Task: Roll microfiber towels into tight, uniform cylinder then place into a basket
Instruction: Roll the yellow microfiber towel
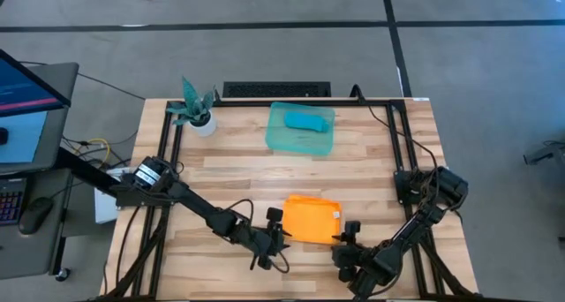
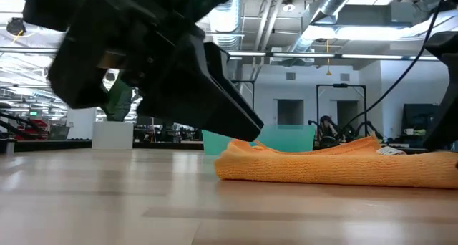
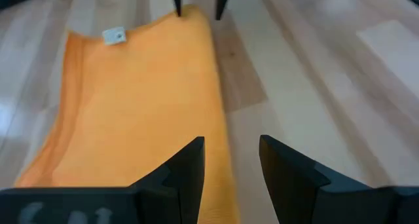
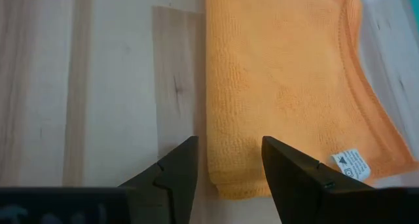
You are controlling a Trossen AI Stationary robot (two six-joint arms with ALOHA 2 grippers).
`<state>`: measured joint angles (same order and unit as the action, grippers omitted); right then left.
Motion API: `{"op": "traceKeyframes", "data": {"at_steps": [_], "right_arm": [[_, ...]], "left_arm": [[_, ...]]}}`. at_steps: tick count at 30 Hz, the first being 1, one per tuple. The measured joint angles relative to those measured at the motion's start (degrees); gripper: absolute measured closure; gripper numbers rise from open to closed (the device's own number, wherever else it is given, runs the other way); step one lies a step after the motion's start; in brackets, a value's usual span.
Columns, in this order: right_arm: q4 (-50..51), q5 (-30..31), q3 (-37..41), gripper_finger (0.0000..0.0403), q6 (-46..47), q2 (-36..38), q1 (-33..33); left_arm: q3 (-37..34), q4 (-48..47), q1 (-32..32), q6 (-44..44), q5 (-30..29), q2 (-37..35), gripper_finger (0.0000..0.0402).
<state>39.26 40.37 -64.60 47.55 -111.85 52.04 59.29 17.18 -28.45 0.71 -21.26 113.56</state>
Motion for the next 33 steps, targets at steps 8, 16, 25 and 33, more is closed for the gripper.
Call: {"op": "traceKeyframes", "data": {"at_steps": [8, 16, 25, 33], "right_arm": [[-0.4, 0.0, 0.4, 0.0214, 0.0, 0.0, -0.5], [-2.4, -1.9, 4.4, 0.0216, 3.6, 0.3, -0.8], [-3.3, -2.8, 4.7, 0.0257, 3.0, 0.3, -1.1], [-5.6, -5.9, 4.8, 0.0367, 0.2, 0.3, -1.6]], "left_arm": [[0.1, 0.6, 2.0, -0.6, 0.2, 4.6, 0.0262], [0.3, 0.4, 2.2, -5.2, -0.2, 6.2, 0.0262], [0.2, 0.6, 2.2, -11.7, -0.6, 6.2, 0.0262], [0.1, -0.6, 2.4, -14.0, -0.1, 4.5, 0.0262]]}}
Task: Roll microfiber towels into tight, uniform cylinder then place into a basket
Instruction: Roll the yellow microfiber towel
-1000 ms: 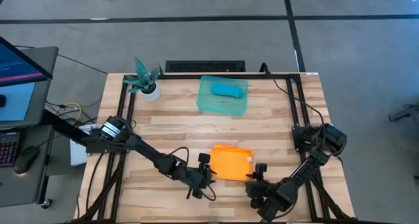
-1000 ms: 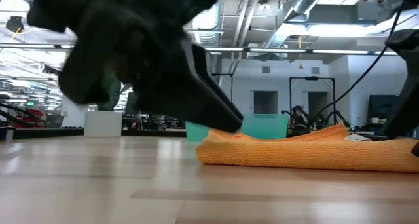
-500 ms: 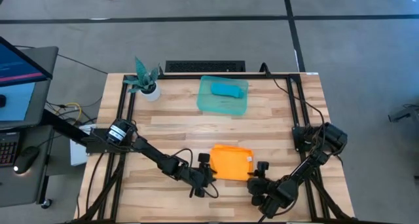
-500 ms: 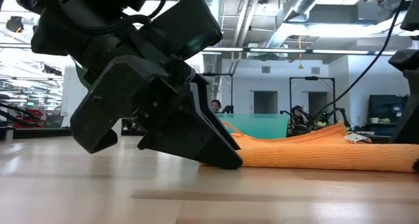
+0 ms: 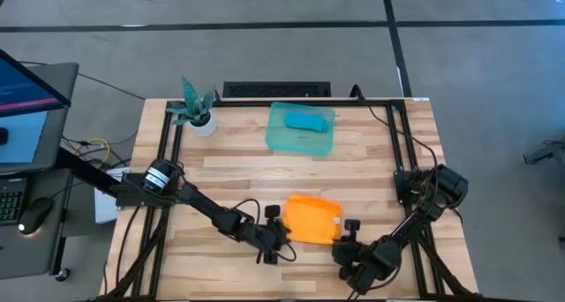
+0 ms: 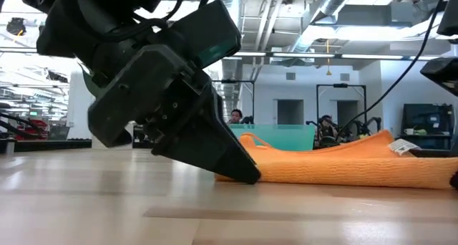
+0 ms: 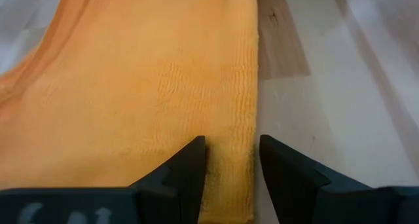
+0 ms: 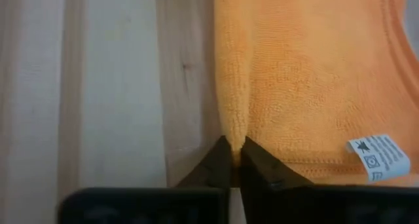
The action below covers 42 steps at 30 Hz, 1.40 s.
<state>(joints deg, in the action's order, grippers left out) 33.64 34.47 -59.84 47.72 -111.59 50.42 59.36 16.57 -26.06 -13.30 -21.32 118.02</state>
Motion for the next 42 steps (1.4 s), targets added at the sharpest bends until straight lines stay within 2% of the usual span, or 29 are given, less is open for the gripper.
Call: {"op": "traceKeyframes", "data": {"at_steps": [3, 9, 13, 17, 22, 31, 34, 39, 42], "right_arm": [[-0.5, -1.4, -0.4, 0.0392, -1.3, 0.1, -0.7], [0.4, -2.8, -2.6, 0.0367, -1.4, -0.2, -1.2], [-0.7, -3.7, -3.4, 0.0379, -1.7, -0.3, -1.3], [-0.7, -3.7, -3.4, 0.0394, -1.9, -0.3, -1.2], [-0.7, -4.1, -3.5, 0.0374, -1.7, -0.3, -1.5], [-0.9, -4.5, -3.6, 0.0395, -1.7, -0.3, -1.8], [-0.9, -4.6, -3.5, 0.039, -1.7, -0.2, -1.8], [-1.1, -6.1, -3.6, 0.0379, -1.7, -0.1, -1.7], [-1.3, -7.3, -3.8, 0.039, -1.7, -0.1, -1.7]], "left_arm": [[-0.1, -0.5, 0.0, -0.5, -0.1, -1.1, 0.0262], [-0.1, -2.1, 0.0, -3.9, 0.1, -1.5, 0.0262], [-0.1, -3.1, 0.0, -5.4, 0.2, -1.6, 0.0271], [-0.1, -3.2, 0.0, -4.3, 2.2, -1.7, 0.03], [0.0, -4.0, 0.0, -0.7, 2.9, -1.7, 0.0328], [0.1, -4.5, 0.3, -0.5, 2.7, -1.7, 0.0323], [0.1, -5.0, 0.7, -4.5, 4.7, -1.9, 0.0333], [0.3, -5.0, 1.5, -9.9, 10.1, -2.0, 0.0387], [1.9, -7.1, 1.8, -13.7, 14.7, -2.0, 0.0393]]}}
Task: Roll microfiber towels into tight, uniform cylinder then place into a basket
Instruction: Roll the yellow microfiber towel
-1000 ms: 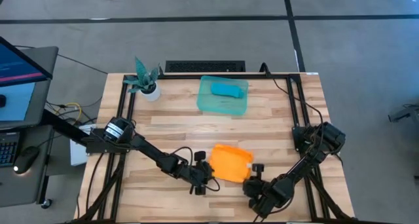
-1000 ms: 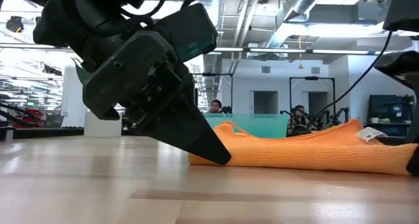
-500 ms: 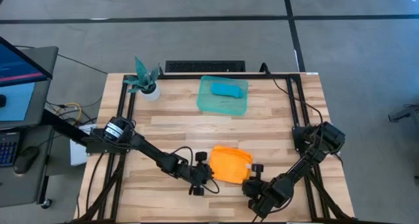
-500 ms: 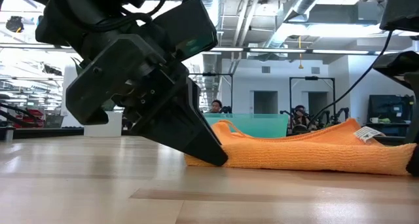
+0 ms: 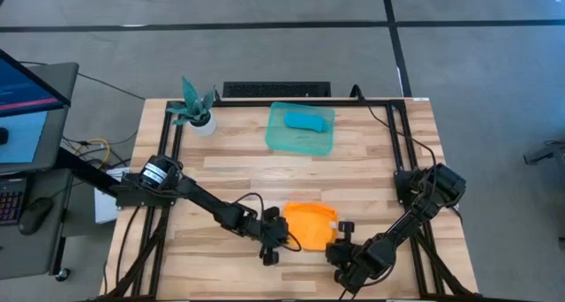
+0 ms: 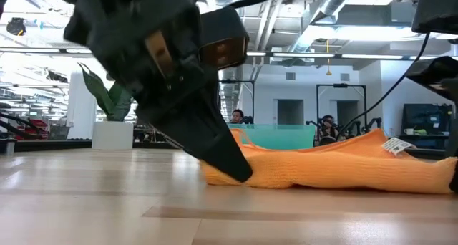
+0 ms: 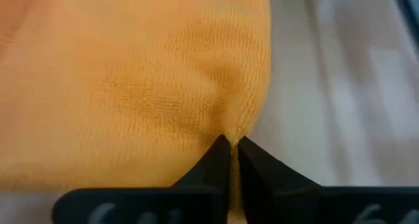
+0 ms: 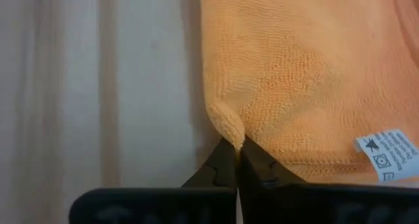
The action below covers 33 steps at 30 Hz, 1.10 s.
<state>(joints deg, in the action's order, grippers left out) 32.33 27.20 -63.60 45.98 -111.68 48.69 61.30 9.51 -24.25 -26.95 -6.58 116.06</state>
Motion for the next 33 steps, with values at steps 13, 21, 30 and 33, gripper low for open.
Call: {"op": "traceKeyframes", "data": {"at_steps": [13, 21, 30, 33], "right_arm": [[0.0, -4.4, -6.2, 0.0389, -4.1, -0.3, 2.7], [1.5, -2.6, -6.5, 0.038, -4.0, -0.3, 2.0], [2.2, -1.6, -6.5, 0.0396, -2.5, -0.2, 1.2], [3.8, -1.6, -6.5, 0.0387, -0.1, -0.1, 0.3]], "left_arm": [[13.8, -23.4, -3.1, -8.2, -1.3, 0.3, 0.0397], [14.8, -25.3, -2.7, -12.8, -2.3, 0.3, 0.0396], [14.8, -27.5, 0.2, -20.6, -6.3, 0.3, 0.0394], [14.8, -29.3, 0.7, -24.1, -6.5, 0.3, 0.0394]]}}
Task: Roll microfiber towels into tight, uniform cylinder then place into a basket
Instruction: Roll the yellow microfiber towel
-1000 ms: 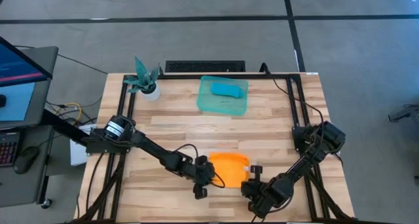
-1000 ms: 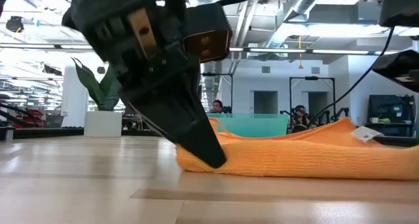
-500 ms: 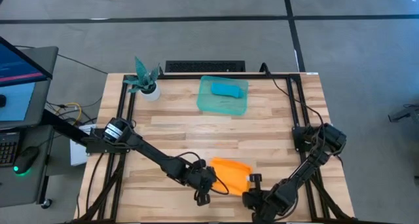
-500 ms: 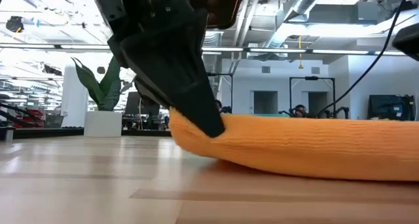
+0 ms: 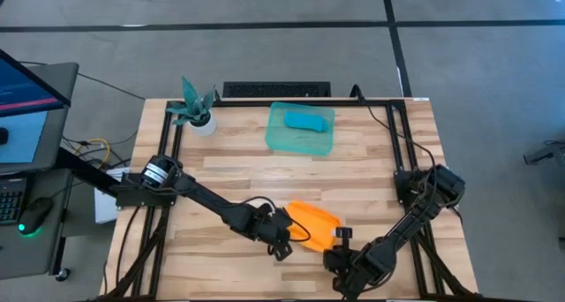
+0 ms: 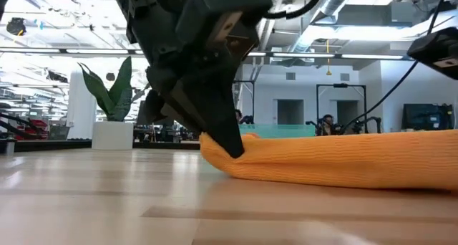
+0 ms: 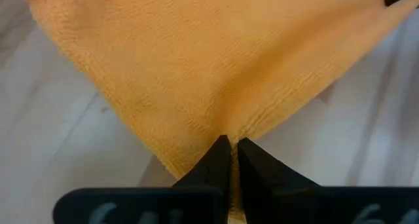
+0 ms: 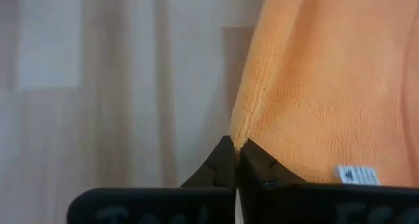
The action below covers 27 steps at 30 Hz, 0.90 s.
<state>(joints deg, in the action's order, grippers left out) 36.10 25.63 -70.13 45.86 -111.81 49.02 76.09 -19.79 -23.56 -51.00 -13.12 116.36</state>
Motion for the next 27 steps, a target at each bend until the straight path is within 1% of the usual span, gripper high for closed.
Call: {"op": "traceKeyframes", "data": {"at_steps": [4, 10, 16, 23, 27], "right_arm": [[1.4, 0.2, 0.0, 0.038, 2.7, 0.1, -0.5], [1.3, 0.4, 0.0, 0.0397, 4.4, 0.1, -0.6], [1.5, 0.2, 0.0, 0.0378, 5.9, 0.1, -1.3], [1.8, 0.0, 0.0, 0.0382, 6.8, 0.1, -1.6], [1.3, 0.0, 0.1, 0.0362, 6.8, 0.1, -1.9]], "left_arm": [[0.1, -2.3, 0.6, -3.6, -1.5, 0.0, 0.0394], [0.2, -3.2, 2.5, -7.6, -1.7, 0.0, 0.0394], [0.1, -4.0, 4.1, -8.3, -1.9, 0.0, 0.0394], [0.1, -3.9, 5.1, -7.8, -1.9, 0.0, 0.0394], [0.1, -4.5, 5.1, -7.7, -2.3, 0.0, 0.0394]]}}
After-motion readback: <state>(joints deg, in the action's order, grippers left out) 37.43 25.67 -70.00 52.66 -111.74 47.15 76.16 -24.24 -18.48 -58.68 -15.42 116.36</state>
